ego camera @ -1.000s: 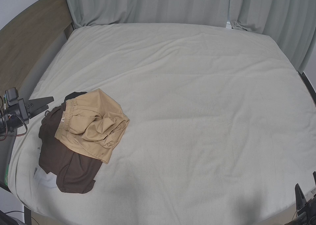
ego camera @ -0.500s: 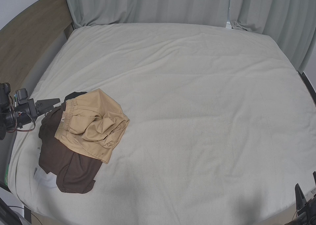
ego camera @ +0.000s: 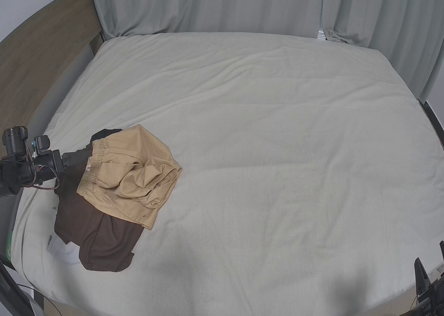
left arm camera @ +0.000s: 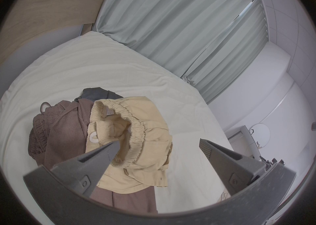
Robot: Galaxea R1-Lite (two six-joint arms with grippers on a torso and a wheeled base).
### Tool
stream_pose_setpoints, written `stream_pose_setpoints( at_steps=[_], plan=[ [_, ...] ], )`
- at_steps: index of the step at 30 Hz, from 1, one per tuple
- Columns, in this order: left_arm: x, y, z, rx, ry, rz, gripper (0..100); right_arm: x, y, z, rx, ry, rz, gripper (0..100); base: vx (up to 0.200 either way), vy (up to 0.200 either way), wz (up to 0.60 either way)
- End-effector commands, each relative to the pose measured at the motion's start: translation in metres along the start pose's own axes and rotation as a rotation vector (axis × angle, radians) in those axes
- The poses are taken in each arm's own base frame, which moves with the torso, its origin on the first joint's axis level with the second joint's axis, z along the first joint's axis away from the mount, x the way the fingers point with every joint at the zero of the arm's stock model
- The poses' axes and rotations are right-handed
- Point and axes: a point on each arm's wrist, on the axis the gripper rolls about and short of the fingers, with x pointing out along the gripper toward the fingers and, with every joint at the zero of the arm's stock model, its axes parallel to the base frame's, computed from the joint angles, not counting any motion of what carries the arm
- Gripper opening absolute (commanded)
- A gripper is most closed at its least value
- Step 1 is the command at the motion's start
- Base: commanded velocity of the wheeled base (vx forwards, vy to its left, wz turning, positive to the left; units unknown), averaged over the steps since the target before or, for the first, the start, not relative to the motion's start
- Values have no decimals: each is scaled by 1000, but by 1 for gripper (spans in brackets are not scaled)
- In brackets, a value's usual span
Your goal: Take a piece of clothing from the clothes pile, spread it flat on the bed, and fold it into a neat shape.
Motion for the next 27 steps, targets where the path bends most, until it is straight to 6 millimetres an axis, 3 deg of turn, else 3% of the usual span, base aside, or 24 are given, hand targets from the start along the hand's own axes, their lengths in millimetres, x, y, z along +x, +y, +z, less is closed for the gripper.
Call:
stream_pose_setpoints(
  at_steps=[1, 18, 27],
  plan=[
    [10, 10, -5, -11, 20, 4, 100, 0, 0, -5, 0, 1, 1, 100, 0, 0, 0],
    [56, 11, 1, 31, 52, -31, 100, 0, 0, -5, 0, 1, 1, 100, 0, 0, 0],
    [68, 0, 0, 46, 67, -54, 100, 0, 0, -5, 0, 1, 1, 100, 0, 0, 0]
  ],
)
